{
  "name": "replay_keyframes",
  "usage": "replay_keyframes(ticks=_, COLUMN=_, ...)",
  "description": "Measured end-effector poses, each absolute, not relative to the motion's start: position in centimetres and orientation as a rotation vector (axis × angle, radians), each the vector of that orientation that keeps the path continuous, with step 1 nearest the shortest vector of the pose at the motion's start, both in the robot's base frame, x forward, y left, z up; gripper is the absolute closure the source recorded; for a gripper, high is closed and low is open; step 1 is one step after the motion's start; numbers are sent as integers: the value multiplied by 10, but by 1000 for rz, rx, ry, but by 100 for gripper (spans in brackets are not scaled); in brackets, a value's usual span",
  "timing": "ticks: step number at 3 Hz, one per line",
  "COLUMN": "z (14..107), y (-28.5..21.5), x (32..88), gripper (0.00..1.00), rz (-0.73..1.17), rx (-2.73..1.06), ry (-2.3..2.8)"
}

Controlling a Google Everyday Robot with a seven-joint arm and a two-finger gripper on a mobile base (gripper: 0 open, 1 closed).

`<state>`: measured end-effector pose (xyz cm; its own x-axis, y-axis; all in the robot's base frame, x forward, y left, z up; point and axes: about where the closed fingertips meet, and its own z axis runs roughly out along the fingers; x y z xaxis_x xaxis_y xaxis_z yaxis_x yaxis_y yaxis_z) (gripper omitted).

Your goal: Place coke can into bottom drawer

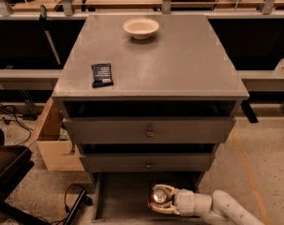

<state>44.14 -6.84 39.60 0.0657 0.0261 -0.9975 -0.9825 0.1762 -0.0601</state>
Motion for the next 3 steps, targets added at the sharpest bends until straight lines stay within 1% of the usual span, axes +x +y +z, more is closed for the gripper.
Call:
replay_keyframes(ticks=1, z=371, y=-56, x=451, gripper=100, rz=1057, rx=-1132, ry=1248)
replay_keyframes(ticks=3, z=286, y=-34, x=473, gripper=100, rz=1126, rx=-1270, ry=1237)
